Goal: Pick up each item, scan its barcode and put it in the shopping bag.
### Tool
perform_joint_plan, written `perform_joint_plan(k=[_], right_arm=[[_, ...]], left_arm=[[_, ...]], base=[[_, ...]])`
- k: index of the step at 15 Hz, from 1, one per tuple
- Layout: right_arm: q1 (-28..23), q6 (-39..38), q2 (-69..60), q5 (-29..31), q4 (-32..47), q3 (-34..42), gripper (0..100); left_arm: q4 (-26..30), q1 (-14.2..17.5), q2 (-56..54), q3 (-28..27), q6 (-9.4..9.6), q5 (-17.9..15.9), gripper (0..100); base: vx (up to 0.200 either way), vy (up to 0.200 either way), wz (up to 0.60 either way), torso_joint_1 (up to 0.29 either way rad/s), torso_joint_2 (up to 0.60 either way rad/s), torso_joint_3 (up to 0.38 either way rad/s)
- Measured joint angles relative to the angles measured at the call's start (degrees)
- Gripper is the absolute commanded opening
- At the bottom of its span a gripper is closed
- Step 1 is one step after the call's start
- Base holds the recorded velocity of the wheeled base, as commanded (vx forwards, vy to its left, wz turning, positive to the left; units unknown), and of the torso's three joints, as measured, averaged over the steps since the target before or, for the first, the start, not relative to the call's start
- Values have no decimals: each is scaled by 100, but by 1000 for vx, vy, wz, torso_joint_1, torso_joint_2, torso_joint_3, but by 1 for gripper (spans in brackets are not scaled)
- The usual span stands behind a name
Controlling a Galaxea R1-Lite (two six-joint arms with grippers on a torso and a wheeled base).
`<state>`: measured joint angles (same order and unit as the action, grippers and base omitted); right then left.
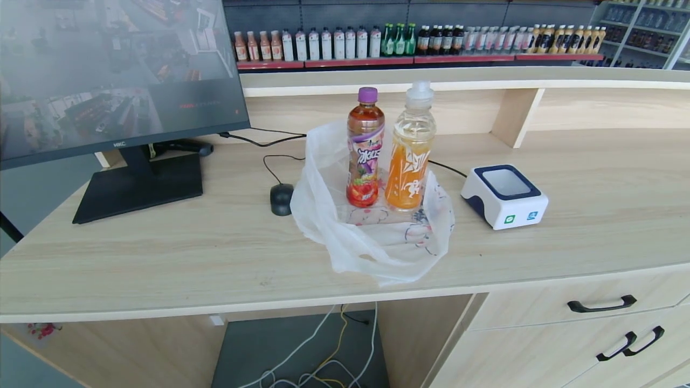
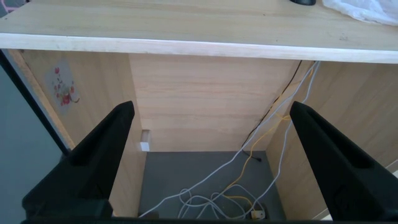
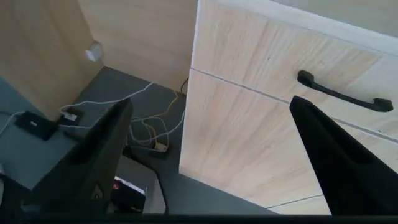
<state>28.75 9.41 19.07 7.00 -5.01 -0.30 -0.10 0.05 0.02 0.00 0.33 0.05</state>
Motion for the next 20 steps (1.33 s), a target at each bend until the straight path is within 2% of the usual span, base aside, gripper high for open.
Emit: perform_joint_plan(k=[2,7,9,12,15,18,20], right_arm=[[-151,-46,-482,24,184,-7,100],[-1254,-468,-606,145,217,-7,100],[-1788,-514,-631,408,222,-7,100],[-2219,-591,-937,538,226,-13,100],[-2896,-879,-1336,561,261,-18,100],[-2943,-970,-1640,323,258,1,100],[-2870,-957,-1810,-410,211,17,100]], left_arm=[[0,-5,0,0,0,-5,100],[-1,0,0,0,-4,0,100],[2,0,0,0,-6,0,100],[-4,2,0,0,-6,0,100],[0,5,0,0,-9,0,100],[-4,0,0,0,-6,-2,100],[0,0,0,0,-9,2,100]], base=[[0,0,0,0,0,0],[0,0,0,0,0,0],[0,0,0,0,0,0],[0,0,0,0,0,0],[0,0,0,0,0,0],[0,0,0,0,0,0],[0,0,0,0,0,0]])
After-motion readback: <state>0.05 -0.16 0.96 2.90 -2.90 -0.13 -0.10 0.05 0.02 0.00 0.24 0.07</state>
